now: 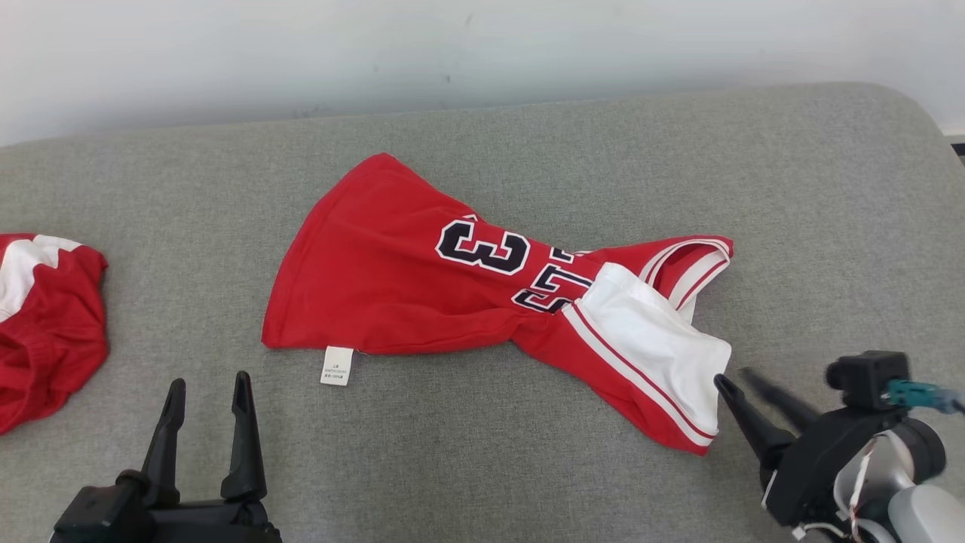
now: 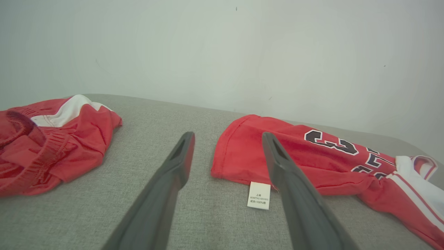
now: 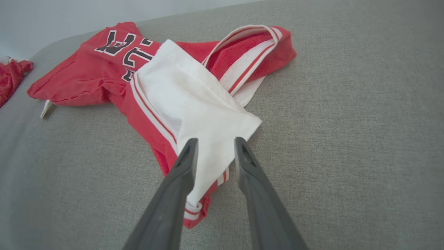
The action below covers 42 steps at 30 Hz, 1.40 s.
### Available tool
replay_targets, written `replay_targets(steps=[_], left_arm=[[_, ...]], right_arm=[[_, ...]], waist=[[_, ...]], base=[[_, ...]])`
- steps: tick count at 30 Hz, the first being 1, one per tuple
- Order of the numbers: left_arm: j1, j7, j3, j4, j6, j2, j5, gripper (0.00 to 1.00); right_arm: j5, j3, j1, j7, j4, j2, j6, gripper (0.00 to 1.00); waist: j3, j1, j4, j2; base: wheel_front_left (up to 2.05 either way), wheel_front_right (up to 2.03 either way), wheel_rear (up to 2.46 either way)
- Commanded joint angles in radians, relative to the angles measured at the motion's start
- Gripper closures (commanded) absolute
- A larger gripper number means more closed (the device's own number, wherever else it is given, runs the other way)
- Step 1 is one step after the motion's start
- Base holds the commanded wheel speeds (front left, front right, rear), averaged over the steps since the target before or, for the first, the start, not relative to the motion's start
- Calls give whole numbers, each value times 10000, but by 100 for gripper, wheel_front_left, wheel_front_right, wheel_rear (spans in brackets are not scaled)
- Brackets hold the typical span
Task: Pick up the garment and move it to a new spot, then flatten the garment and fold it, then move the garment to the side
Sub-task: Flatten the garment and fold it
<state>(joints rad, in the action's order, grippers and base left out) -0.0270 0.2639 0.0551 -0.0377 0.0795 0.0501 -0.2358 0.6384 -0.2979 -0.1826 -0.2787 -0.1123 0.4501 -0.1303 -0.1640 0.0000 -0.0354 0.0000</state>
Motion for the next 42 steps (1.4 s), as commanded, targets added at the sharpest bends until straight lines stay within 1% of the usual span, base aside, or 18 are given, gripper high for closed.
replay_targets(steps=[1,4,7,11,14,19,23,24,25,26,27,29,32,35,36,38,42], left_arm=[[-10,7,5,41,3,5,73,0],[-28,7,7,60,33,5,103,0],[-37,7,34,67,69,5,153,0],[-111,9,39,56,80,5,205,0],[-178,7,44,60,127,5,260,0],[-227,7,123,56,159,5,316,0],[-270,7,150,30,207,5,358,0],[-288,7,145,7,220,3,367,0],[-305,9,139,-7,234,5,376,0],[-309,7,138,-26,244,5,380,0],[-309,7,140,-44,234,5,378,0],[-317,7,155,-76,245,5,370,0],[-292,7,165,-114,257,5,352,0],[-199,9,185,-158,254,5,310,0],[-159,7,190,-173,256,5,301,0],[-103,7,183,-189,252,6,270,0],[-34,8,140,-217,206,6,203,0]], right_arm=[[111,374,68,40,-167,-231,-7,0],[237,949,90,-32,-601,-689,-7,0],[721,1362,-124,-250,-1049,-1175,-7,0],[1047,1512,-511,-601,-1642,-1442,-7,0],[1376,1629,-839,-687,-1961,-1791,-7,0],[1787,1665,-1172,-618,-2285,-2045,-7,0],[1657,1522,-1497,-176,-2475,-1980,-7,0],[1571,1450,-1550,1,-2480,-1941,-7,14],[1534,1409,-1603,197,-2492,-1952,-7,37],[1484,1347,-1641,394,-2463,-1949,-7,43],[1429,1269,-1661,542,-2442,-1913,-7,60],[1326,1020,-1689,832,-2354,-1809,-7,100],[1211,724,-1652,1098,-2185,-1668,-7,100],[1130,96,-1494,1408,-1704,-1412,-7,100],[1203,-264,-1389,1360,-1444,-1296,-7,100],[1443,-1039,-1150,1028,-896,-944,-7,100],[1874,-2477,-720,-61,30,-37,-7,100]], waist=[[-24,0,-7,0],[-78,0,-1,0],[-161,0,6,0],[-284,0,63,0],[-371,0,109,0],[-473,0,138,0],[-531,0,162,0],[-535,0,175,0],[-534,0,188,0],[-530,0,200,0],[-518,0,209,0],[-482,0,215,0],[-418,0,221,0],[-294,0,213,0],[-247,0,207,0],[-162,0,196,0],[-9,0,152,0]], base=[[0,0,0],[0,0,0],[0,0,0],[0,0,0],[0,0,0],[0,0,0],[0,0,0],[0,0,0],[0,0,0],[0,0,0],[0,0,0],[0,0,0],[0,0,0],[0,0,0],[0,0,0],[0,0,0],[0,0,0]])
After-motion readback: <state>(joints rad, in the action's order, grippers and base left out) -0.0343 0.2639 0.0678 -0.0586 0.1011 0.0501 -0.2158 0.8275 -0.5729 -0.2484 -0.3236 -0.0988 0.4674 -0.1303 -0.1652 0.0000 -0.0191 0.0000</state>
